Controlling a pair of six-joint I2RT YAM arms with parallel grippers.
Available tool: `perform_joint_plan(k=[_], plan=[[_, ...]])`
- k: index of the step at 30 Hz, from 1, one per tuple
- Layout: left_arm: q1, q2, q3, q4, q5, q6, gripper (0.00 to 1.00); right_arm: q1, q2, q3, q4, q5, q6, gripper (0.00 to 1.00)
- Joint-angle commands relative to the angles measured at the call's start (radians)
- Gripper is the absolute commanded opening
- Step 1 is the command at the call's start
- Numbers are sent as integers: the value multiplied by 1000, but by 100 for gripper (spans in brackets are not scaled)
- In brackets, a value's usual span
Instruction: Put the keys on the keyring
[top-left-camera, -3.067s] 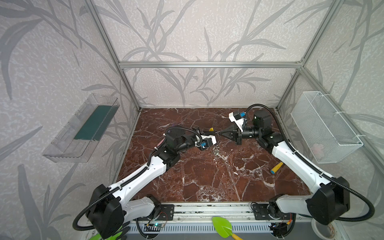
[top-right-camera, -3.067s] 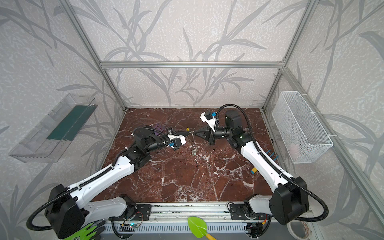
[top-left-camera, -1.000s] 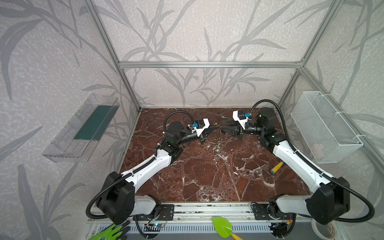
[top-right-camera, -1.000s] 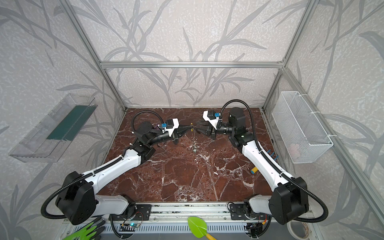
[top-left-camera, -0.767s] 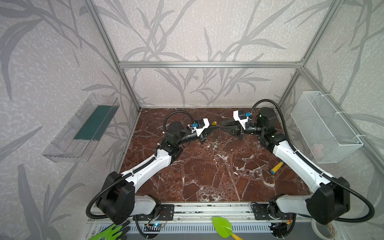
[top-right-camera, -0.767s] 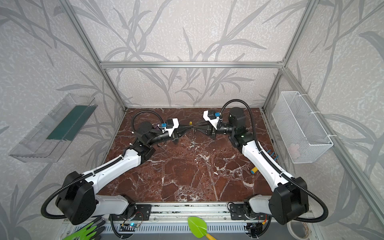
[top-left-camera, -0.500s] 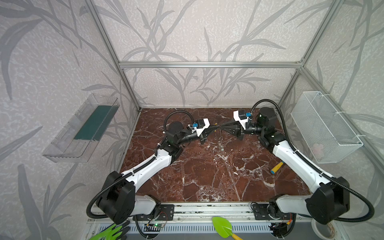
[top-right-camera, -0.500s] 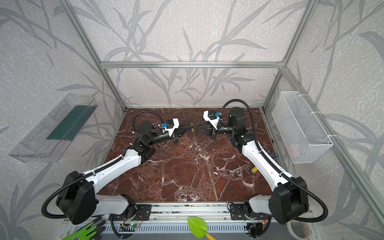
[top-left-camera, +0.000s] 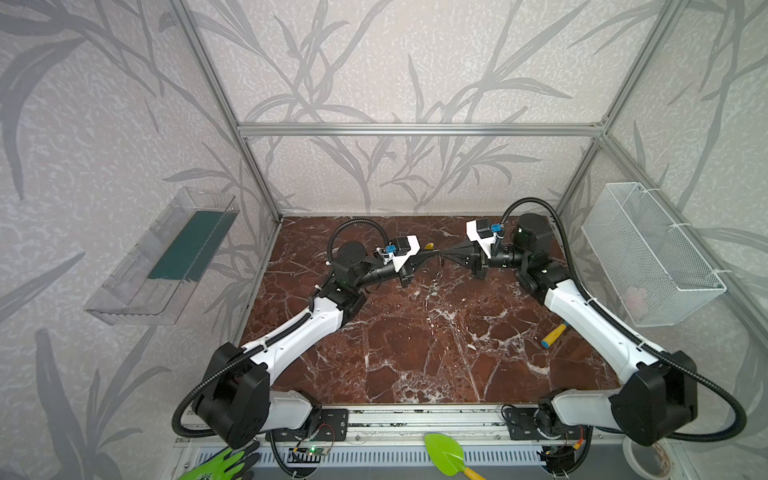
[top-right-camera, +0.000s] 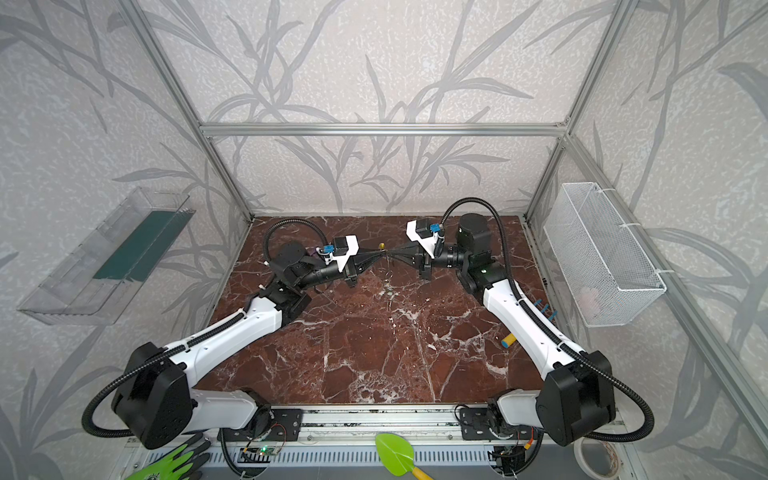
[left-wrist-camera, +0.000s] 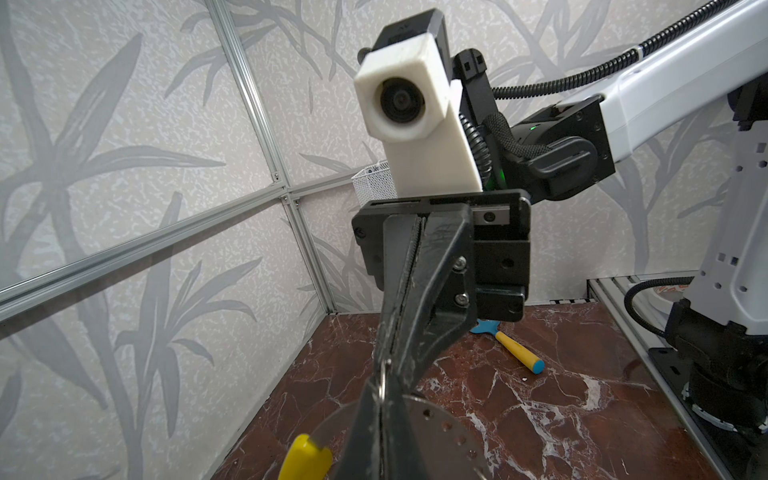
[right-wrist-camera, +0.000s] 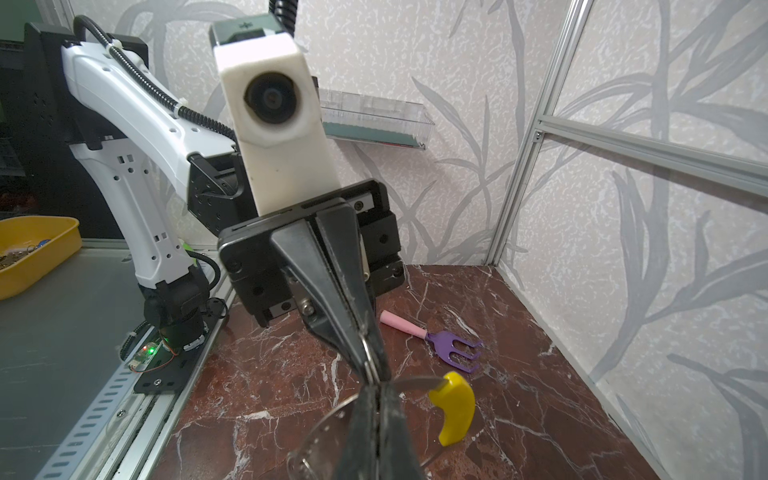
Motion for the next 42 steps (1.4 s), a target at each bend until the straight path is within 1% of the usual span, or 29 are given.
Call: perform_joint_plan(k=[1,2,6,9,12,14,19,21,28,33,39,42], plan=[[-3,-1,40,-82,2,60,0,-1,-13,22,9,-12,4,0],[-3,-5,48,-126,-5,87,1,0,-13,27,-16,-3,-5,0],[-3,-21,100,-340,-46,218,21,0,-9,67,-203,29,-94,0],[-2,-24,154,-524,-78,315,26,1,0,106,-368,70,-175,0],[-3,-24,184,-612,-98,365,31,1,8,131,-448,84,-212,0],[-3,-15,212,-670,-105,397,31,5,13,144,-490,101,-239,0],[-15,-2,281,-810,-105,497,32,30,39,199,-664,157,-352,0],[-18,1,302,-856,-107,533,32,38,44,209,-694,171,-375,0],[-29,41,397,-1042,-94,651,31,61,58,228,-733,181,-399,0],[-45,74,442,-1143,-97,705,30,68,61,238,-752,185,-411,0],[-54,85,455,-1191,-94,738,30,70,61,241,-760,193,-417,0],[-54,78,457,-1195,-123,740,30,70,65,248,-773,195,-428,0]])
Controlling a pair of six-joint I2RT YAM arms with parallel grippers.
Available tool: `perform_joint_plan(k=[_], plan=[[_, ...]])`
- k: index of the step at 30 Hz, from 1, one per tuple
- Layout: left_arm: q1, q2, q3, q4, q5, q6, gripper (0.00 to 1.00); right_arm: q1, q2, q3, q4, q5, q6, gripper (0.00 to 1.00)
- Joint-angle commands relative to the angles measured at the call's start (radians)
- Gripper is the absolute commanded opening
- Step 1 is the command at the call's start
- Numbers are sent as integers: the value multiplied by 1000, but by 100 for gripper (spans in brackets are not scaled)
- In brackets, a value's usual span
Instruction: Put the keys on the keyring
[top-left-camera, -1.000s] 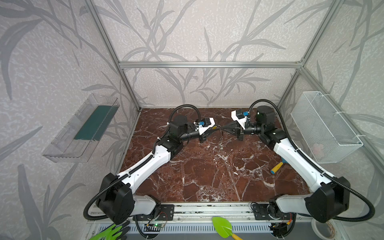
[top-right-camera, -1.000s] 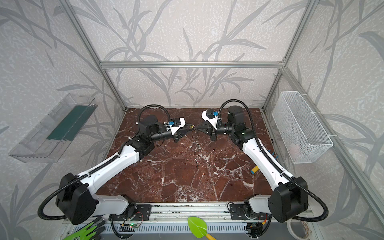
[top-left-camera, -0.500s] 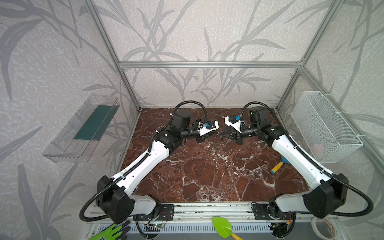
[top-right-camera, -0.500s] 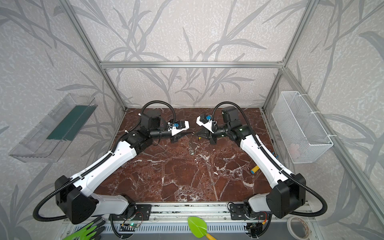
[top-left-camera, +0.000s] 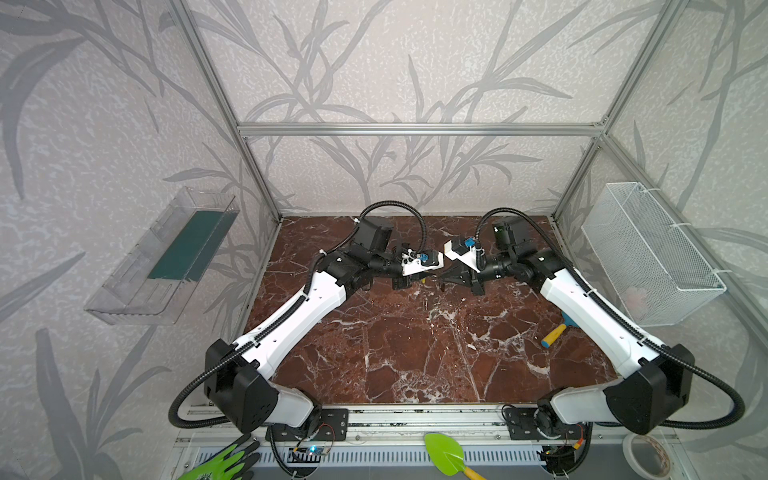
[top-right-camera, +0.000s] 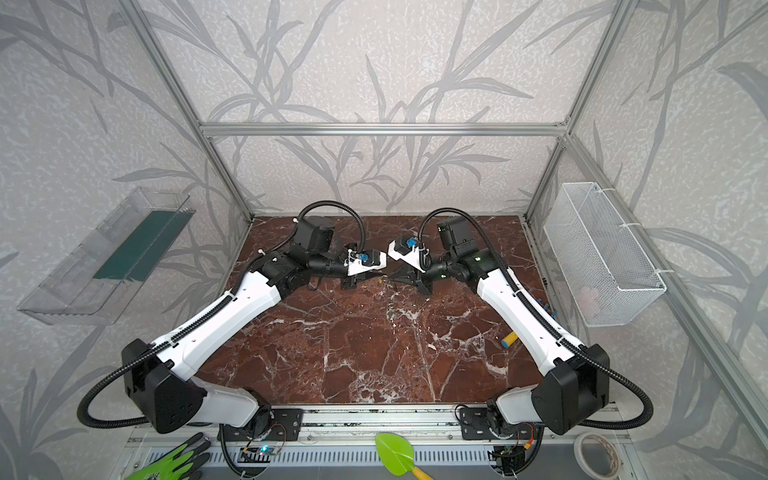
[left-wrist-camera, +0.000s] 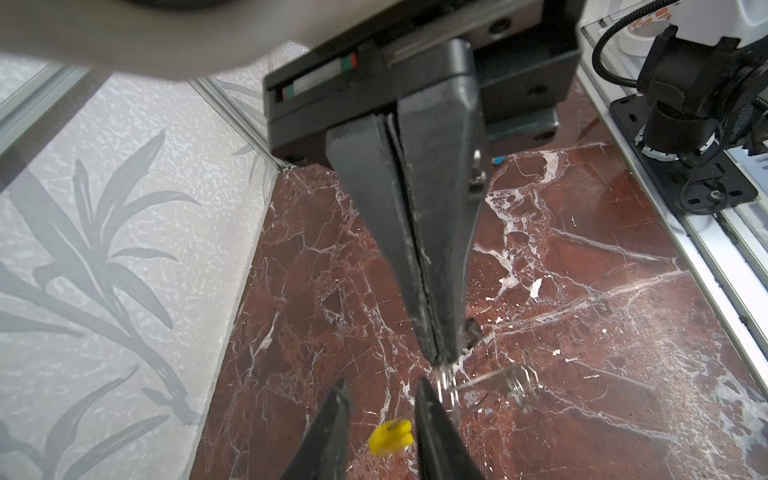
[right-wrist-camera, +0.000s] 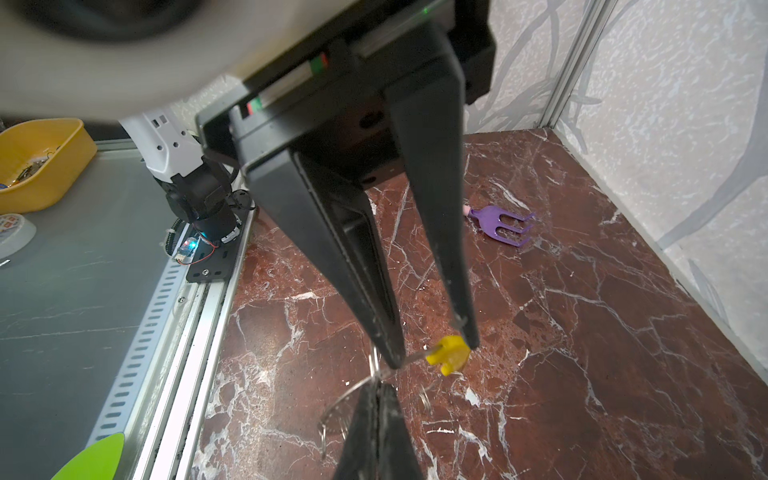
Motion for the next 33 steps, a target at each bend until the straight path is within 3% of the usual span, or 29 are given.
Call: perform_joint_plan(k=[1,6,20,29,33], plan=[[-13,-11,21,-79,-17,46,30,-1,4,45,-1,8,-18,0],[-11,-36,17,-68,-80,39,32,2,6,41,-4,11,-26,0],[-9,-63,20,-125,41,26,33,8,15,48,-1,0,-38,0],[-24,-25,5,-15,-11,7,38,14,8,42,-19,-5,-51,0],[-31,-2,22,-39,1,12,27,15,6,42,-11,-1,-49,0]])
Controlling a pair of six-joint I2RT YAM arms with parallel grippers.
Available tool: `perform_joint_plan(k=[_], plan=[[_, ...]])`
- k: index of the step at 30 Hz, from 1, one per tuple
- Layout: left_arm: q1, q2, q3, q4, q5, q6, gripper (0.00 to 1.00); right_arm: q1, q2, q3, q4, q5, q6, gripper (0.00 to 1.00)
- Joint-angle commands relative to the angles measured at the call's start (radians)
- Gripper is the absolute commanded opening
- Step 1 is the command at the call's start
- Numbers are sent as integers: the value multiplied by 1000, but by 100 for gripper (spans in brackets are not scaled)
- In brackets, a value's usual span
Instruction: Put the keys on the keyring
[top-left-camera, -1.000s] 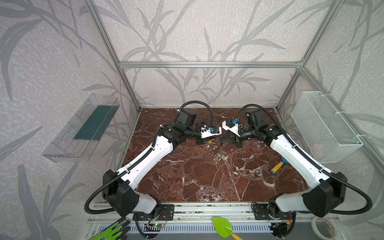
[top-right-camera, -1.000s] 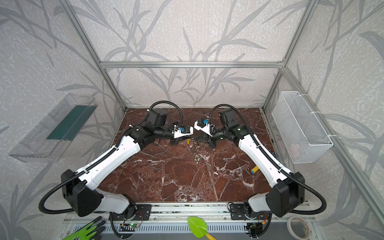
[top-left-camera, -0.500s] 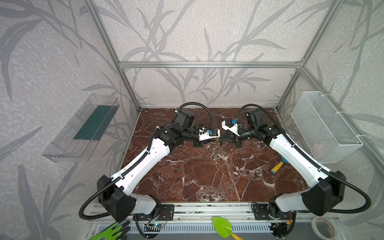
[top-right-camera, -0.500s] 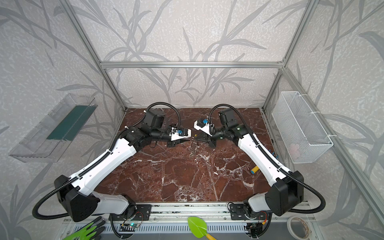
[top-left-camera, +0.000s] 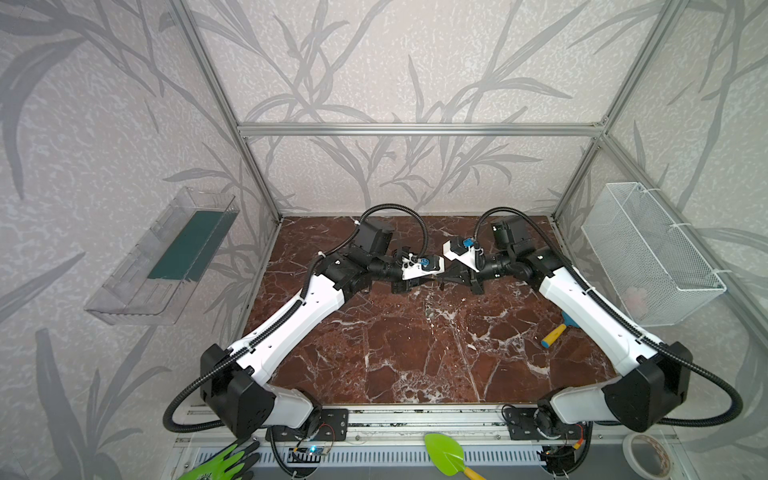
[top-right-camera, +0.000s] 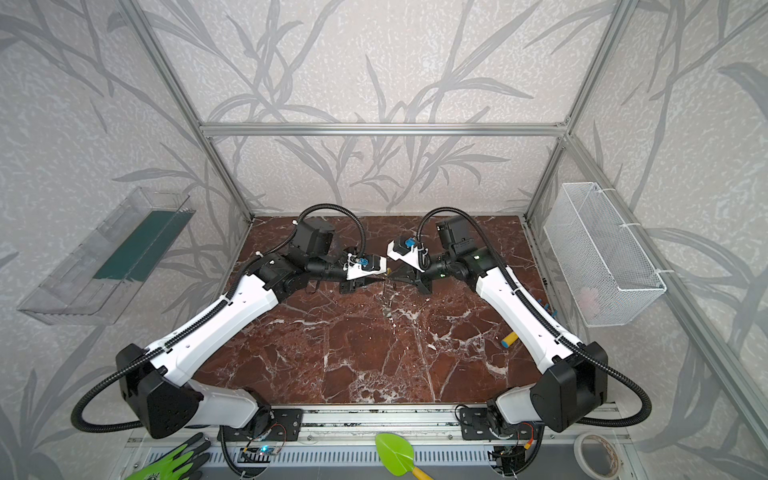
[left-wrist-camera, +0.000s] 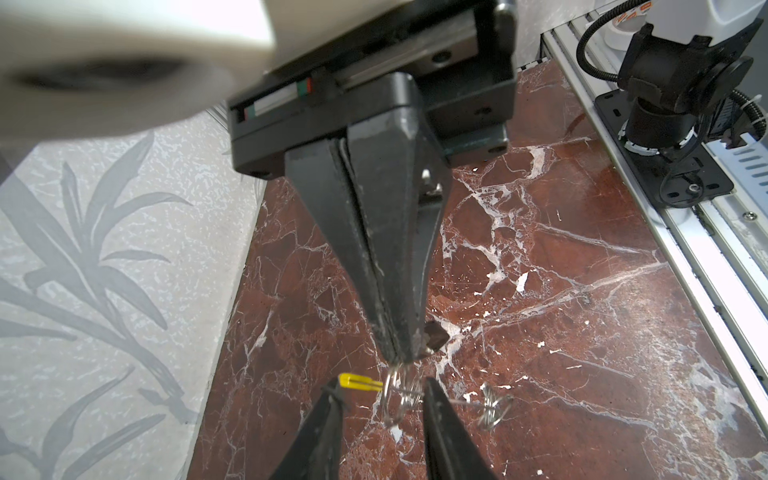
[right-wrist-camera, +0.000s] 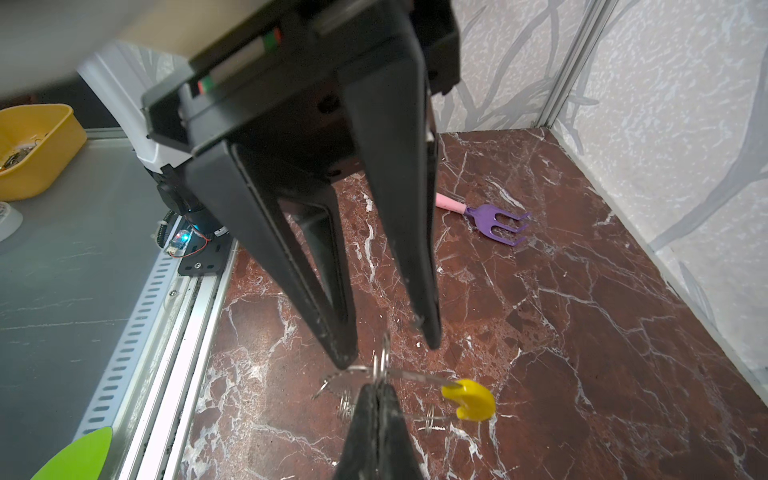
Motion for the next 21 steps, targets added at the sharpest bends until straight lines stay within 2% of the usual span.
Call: perform_joint_plan(k=[1,5,9,12,14,17,21], plan=[[-7,21,25,-15,18,16,23,6,-9,26,3,-15,-6,0],[-9,31,36,-47,27,33,16,6,-9,24,15,-10,2,0],[-9,40,42,-63,26,48,1,6,-7,24,24,-11,7,0],[-9,39,39,-48,27,42,0,6,-12,7,52,5,23,0],[-7,32,29,-18,27,26,0,4,-23,-21,87,34,39,5],[1,12,-8,76,42,-37,0,-25,-50,-92,177,26,97,20],[18,-12,-65,234,80,-137,0,-71,-87,-182,351,-23,246,26]])
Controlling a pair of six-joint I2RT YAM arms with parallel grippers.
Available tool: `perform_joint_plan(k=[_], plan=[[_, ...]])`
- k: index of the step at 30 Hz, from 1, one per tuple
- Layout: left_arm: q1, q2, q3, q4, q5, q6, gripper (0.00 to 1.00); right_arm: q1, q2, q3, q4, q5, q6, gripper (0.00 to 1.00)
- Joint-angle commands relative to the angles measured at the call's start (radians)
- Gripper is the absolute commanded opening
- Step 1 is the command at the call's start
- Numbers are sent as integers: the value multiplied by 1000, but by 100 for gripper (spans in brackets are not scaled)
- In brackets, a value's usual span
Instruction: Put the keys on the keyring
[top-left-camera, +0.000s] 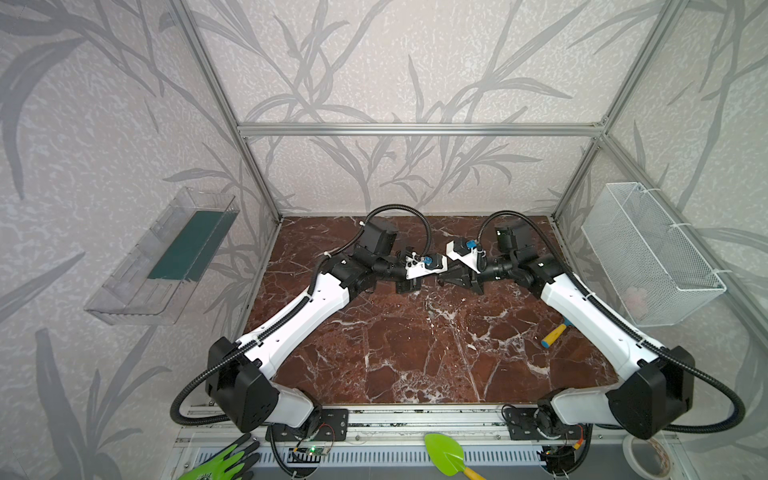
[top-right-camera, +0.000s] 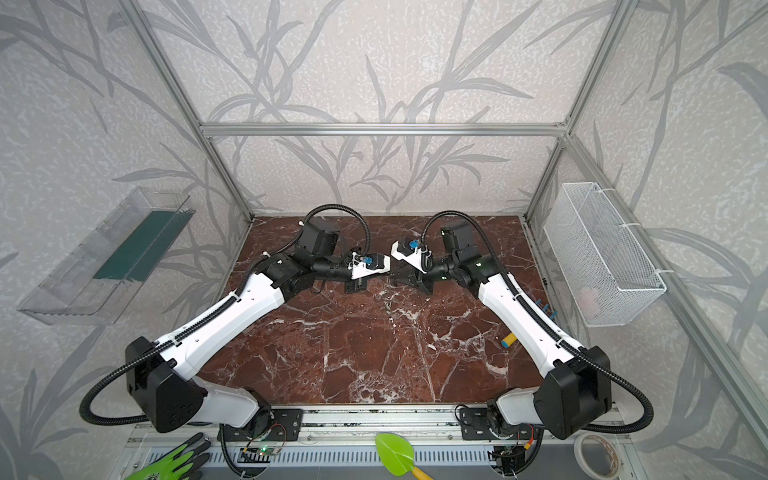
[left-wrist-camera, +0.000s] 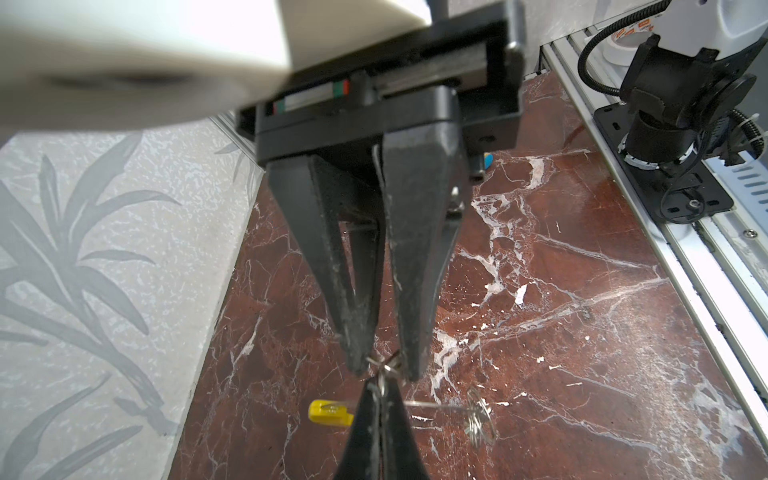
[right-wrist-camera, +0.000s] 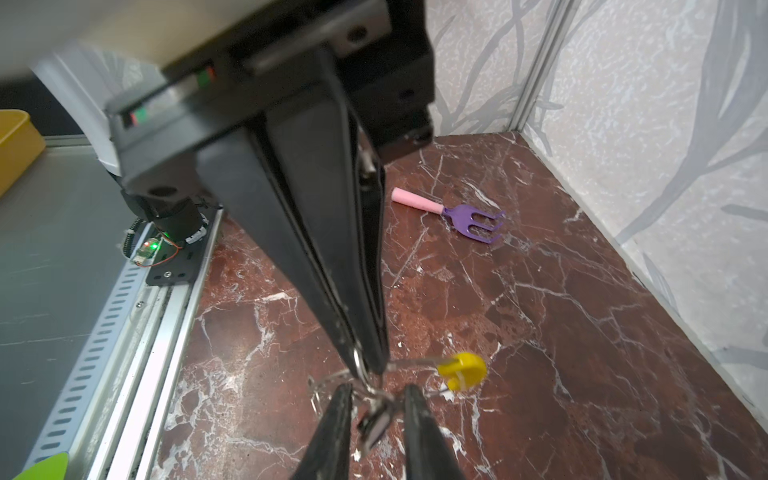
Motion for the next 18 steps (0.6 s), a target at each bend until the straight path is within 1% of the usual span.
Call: perform_joint_plan(k=[1,4,6,9,13,18], plan=[[13,-39,-44,180,56,-97,0,-33,-45,-61,197,-54,167,26],[23,-48,-74,245,66,-134,0,-45,-55,-91,276,-91,243,25],[29,-54,-93,287,65,-154,0,-48,-61,-107,323,-96,289,26],[37,-61,-114,351,65,-188,0,-48,-68,-127,370,-92,333,29],[42,-67,-140,433,69,-233,0,-45,-69,-136,425,-94,369,31],[43,-69,-161,510,81,-275,0,-37,-53,-109,415,-84,356,29]])
